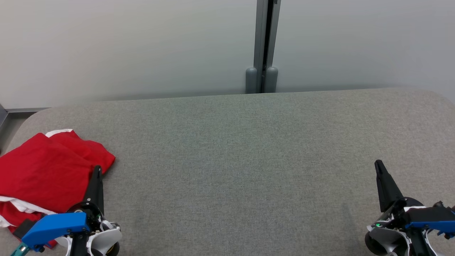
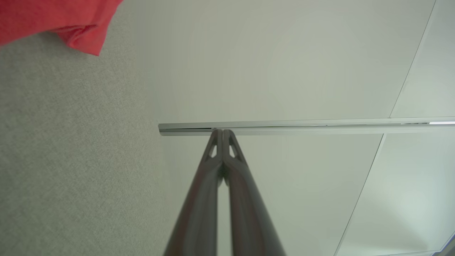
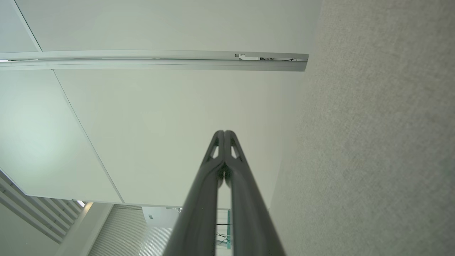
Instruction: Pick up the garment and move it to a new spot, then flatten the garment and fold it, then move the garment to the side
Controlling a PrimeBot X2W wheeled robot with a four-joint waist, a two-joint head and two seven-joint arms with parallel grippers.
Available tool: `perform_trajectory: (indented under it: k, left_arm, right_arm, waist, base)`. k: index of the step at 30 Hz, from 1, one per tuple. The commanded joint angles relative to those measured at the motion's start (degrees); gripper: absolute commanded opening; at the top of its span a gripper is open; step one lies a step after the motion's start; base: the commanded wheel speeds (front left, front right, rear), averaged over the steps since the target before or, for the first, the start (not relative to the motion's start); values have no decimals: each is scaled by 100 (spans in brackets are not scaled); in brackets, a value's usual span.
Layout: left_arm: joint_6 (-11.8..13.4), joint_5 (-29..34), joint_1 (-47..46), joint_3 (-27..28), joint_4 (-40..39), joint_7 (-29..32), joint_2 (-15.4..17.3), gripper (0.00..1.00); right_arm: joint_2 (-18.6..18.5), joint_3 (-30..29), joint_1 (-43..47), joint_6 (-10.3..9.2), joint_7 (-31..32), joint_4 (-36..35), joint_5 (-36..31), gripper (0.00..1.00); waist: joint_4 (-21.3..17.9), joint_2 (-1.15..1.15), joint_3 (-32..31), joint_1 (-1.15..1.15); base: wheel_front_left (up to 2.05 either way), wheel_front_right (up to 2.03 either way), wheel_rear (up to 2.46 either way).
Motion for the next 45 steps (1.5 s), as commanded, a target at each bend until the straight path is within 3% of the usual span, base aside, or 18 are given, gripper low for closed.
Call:
perform_trajectory:
  k: [1, 43, 44, 45]
  left_arm:
    - [-21, -14, -52, 8, -29, 21, -7, 0]
    - [-21, -14, -52, 7, -30, 20, -8, 0]
    - [0, 0, 0, 0, 0, 0, 0, 100]
    - [0, 1, 24, -2, 43, -8, -4, 100]
  right_arm:
    - [-7, -11, 67, 2, 14, -20, 16, 0]
    - [-7, -11, 67, 2, 13, -20, 17, 0]
    - [0, 0, 1, 0, 0, 0, 0, 100]
    - [4, 4, 8, 0, -1, 44, 0, 100]
  waist:
    - [0, 0, 0, 0]
    - [0, 0, 0, 0]
    - [0, 0, 0, 0]
    - [0, 0, 0, 0]
  base:
    - [0, 0, 0]
    - [0, 0, 0]
    - [0, 0, 0]
    - [0, 0, 0]
